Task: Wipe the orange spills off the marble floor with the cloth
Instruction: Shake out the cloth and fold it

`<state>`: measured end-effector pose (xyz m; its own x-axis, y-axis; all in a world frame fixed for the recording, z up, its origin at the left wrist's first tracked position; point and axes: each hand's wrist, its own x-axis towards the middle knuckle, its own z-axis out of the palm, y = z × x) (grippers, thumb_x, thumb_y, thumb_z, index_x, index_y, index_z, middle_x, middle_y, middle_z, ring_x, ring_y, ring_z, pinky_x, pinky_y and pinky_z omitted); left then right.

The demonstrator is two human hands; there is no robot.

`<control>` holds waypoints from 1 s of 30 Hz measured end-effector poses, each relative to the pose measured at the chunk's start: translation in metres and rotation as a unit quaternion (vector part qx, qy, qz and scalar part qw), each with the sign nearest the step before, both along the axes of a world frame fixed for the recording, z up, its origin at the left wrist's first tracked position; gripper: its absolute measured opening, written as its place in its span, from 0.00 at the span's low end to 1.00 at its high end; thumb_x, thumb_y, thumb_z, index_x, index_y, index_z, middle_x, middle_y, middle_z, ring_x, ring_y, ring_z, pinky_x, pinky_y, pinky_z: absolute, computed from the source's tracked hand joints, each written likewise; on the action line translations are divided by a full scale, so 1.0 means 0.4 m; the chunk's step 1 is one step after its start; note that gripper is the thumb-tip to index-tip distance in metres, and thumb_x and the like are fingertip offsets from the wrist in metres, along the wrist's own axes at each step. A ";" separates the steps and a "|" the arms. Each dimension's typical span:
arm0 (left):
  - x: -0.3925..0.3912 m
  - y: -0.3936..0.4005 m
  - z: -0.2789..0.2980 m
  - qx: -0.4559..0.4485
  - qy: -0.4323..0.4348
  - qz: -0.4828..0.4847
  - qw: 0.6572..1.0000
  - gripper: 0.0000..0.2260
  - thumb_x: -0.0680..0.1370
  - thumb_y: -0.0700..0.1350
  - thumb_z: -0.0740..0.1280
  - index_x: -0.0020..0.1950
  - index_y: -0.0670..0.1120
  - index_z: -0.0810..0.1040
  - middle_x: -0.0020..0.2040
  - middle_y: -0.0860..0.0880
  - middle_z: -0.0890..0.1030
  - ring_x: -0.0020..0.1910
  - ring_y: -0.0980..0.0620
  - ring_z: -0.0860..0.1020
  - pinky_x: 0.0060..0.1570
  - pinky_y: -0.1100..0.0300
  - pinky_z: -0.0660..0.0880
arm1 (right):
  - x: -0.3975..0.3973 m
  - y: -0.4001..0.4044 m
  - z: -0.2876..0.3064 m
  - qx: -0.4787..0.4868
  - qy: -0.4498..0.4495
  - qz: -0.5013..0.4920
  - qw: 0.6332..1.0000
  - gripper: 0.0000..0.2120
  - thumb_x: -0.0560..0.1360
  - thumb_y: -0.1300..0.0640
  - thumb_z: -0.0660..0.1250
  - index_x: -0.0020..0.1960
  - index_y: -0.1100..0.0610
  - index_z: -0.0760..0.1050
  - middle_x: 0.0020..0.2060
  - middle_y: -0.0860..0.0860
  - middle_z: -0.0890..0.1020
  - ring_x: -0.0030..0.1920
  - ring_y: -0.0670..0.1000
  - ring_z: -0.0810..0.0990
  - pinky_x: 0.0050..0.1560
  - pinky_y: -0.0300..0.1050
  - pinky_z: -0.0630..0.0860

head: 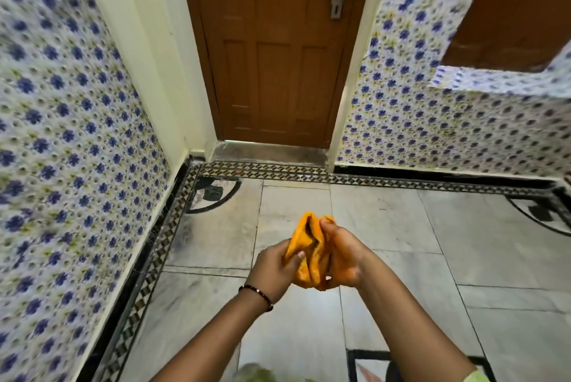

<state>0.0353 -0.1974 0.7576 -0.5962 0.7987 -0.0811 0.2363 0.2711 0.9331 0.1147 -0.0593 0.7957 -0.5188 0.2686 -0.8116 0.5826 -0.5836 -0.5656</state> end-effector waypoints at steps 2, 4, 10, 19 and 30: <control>0.009 -0.013 0.028 0.018 -0.039 0.036 0.998 0.05 0.76 0.47 0.64 0.44 0.56 0.78 0.41 0.55 0.82 0.43 0.54 0.80 0.49 0.51 0.78 | 0.034 -0.028 0.031 0.054 0.039 0.047 0.997 0.24 0.76 0.35 0.55 0.60 0.51 0.74 0.52 0.60 0.83 0.55 0.61 0.79 0.53 0.58 0.74; 0.002 -0.026 0.060 0.037 -0.069 0.052 0.996 0.08 0.79 0.42 0.63 0.45 0.53 0.79 0.42 0.51 0.83 0.45 0.46 0.81 0.49 0.43 0.78 | 0.056 -0.056 0.059 0.113 0.078 0.086 0.987 0.20 0.74 0.37 0.62 0.64 0.39 0.67 0.54 0.56 0.82 0.55 0.59 0.80 0.54 0.61 0.76; -0.048 -0.076 0.166 0.066 -0.104 0.046 0.991 0.09 0.80 0.39 0.62 0.50 0.52 0.78 0.47 0.48 0.83 0.49 0.46 0.81 0.50 0.48 0.79 | 0.049 -0.148 0.095 0.231 0.158 0.116 0.953 0.50 0.71 0.49 0.72 0.74 0.34 0.36 0.71 0.46 0.65 0.60 0.52 0.75 0.52 0.51 0.79; -0.106 -0.139 0.219 0.059 -0.156 0.023 0.986 0.07 0.79 0.39 0.63 0.48 0.48 0.79 0.43 0.47 0.83 0.45 0.47 0.81 0.46 0.53 0.80 | 0.021 -0.228 0.127 0.505 0.113 0.233 0.824 0.49 0.72 0.52 0.72 0.76 0.39 0.38 0.69 0.48 0.69 0.65 0.50 0.72 0.52 0.35 0.72; -0.189 -0.142 0.283 0.075 -0.059 0.036 0.995 0.06 0.77 0.40 0.66 0.45 0.52 0.79 0.43 0.48 0.82 0.46 0.47 0.80 0.47 0.50 0.79 | 0.025 -0.148 0.179 0.558 0.164 0.025 0.813 0.09 0.78 0.55 0.65 0.55 0.50 0.80 0.54 0.46 0.81 0.57 0.49 0.77 0.53 0.44 0.73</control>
